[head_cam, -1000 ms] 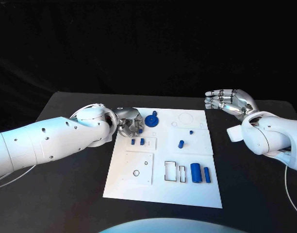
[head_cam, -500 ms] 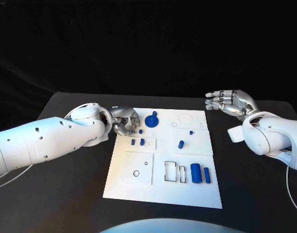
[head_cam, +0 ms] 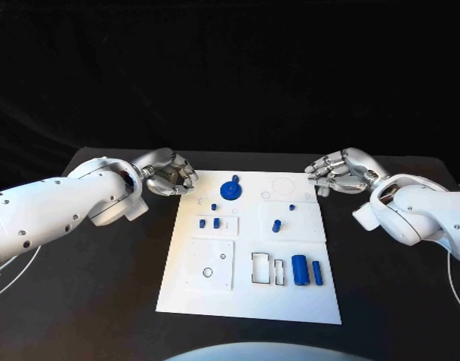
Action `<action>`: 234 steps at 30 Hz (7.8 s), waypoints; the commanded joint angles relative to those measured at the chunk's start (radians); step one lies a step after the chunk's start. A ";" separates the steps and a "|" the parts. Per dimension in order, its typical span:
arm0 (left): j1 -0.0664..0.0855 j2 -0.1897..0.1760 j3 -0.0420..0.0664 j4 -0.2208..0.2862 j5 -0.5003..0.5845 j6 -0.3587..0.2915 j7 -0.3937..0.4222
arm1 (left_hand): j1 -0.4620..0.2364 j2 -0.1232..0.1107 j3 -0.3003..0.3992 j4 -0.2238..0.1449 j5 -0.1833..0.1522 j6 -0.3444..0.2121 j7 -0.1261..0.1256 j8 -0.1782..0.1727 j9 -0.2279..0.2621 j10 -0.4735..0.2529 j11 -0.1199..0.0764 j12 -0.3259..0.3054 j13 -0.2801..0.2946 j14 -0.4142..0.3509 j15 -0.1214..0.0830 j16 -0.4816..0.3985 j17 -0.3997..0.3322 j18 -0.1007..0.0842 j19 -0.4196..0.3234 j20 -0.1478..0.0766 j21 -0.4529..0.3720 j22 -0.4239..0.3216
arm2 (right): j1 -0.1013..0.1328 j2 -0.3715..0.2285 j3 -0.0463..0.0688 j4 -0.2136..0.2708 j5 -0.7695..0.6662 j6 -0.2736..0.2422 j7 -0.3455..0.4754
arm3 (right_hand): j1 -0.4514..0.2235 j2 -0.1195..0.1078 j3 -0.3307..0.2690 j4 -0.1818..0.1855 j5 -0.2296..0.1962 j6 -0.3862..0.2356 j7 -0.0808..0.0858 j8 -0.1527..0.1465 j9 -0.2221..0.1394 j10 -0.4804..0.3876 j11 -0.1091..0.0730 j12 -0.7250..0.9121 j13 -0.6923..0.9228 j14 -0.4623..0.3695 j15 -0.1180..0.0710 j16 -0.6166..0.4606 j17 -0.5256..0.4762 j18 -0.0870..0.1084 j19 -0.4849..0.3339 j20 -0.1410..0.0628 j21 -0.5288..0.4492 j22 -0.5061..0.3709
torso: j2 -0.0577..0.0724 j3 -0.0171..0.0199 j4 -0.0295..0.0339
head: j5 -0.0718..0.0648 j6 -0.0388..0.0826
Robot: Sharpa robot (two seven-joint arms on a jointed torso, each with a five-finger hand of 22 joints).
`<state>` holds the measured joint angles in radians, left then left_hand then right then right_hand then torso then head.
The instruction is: Assemble the parts on the task board
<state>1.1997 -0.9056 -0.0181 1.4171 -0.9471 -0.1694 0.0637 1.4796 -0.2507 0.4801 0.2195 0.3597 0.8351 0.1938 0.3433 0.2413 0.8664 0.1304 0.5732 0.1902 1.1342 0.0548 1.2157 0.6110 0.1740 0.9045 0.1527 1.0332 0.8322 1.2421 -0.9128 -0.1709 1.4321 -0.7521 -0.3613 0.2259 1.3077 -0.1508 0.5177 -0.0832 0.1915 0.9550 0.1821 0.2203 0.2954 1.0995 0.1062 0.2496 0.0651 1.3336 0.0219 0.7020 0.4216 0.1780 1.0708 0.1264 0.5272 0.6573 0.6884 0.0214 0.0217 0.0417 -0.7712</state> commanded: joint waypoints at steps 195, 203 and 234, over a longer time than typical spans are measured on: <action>0.008 -0.006 0.001 0.064 0.810 0.094 0.220 | 0.006 0.037 -0.018 -0.024 0.000 -0.005 0.002 0.026 0.001 0.036 -0.007 0.008 -0.013 -0.017 -0.008 -0.086 -0.099 0.010 0.024 -0.012 -0.086 -0.069 | -0.212 0.282 0.007 0.228 -0.964 -0.093 -0.343 | -0.015 0.030 0.145 -0.038 -0.083 0.072 -0.032 0.049 0.080 0.077 -0.027 -0.045 0.054 0.159 -0.023 0.698 0.692 -0.118 0.351 -0.023 0.825 0.740 | -0.003 -0.0040 0.0017 | 0.130 -0.076; 0.008 -0.006 0.001 0.062 0.810 0.096 0.218 | 0.006 0.037 -0.018 -0.024 0.000 -0.005 0.002 0.026 0.001 0.036 -0.007 0.008 -0.013 -0.017 -0.008 -0.086 -0.099 0.010 0.024 -0.012 -0.086 -0.069 | -0.213 0.280 0.006 0.228 -0.964 -0.085 -0.344 | -0.015 0.030 0.145 -0.038 -0.083 0.072 -0.032 0.049 0.081 0.077 -0.027 -0.045 0.054 0.158 -0.023 0.698 0.691 -0.118 0.350 -0.023 0.825 0.739 | -0.003 -0.0042 0.0017 | 0.132 -0.079; 0.008 -0.011 0.001 0.062 0.810 0.106 0.212 | 0.004 0.038 -0.018 -0.025 0.000 -0.007 0.003 0.026 0.000 0.034 -0.006 0.007 -0.013 -0.018 -0.007 -0.087 -0.099 0.010 0.024 -0.011 -0.087 -0.070 | -0.213 0.287 0.003 0.223 -0.995 0.003 -0.358 | -0.034 0.019 0.138 -0.033 -0.095 0.061 -0.030 0.046 0.083 0.061 -0.023 -0.055 0.055 0.155 -0.019 0.694 0.679 -0.114 0.339 -0.020 0.810 0.730 | -0.003 -0.0052 0.0022 | 0.132 -0.086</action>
<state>1.2067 -0.9169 -0.0176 1.4768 -0.1360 -0.0846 0.2728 1.4751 -0.2146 0.4610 0.1999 0.3599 0.8347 0.1962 0.3739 0.2432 0.9025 0.1234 0.5837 0.1780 1.1149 0.0395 1.1337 0.5132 0.1703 0.9202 0.1414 0.9529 0.7635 1.0310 -0.6269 -0.1657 1.6559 -1.7293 -0.4131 -0.1296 1.2818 -0.1306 0.6561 -0.1196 0.1005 1.0153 0.1488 0.2670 0.3779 1.1660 0.0812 0.1985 0.1228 1.4629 0.0035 1.3961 1.1013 0.0691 1.4159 0.1077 1.3397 1.3078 0.6859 0.0160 0.0241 0.1731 -0.8560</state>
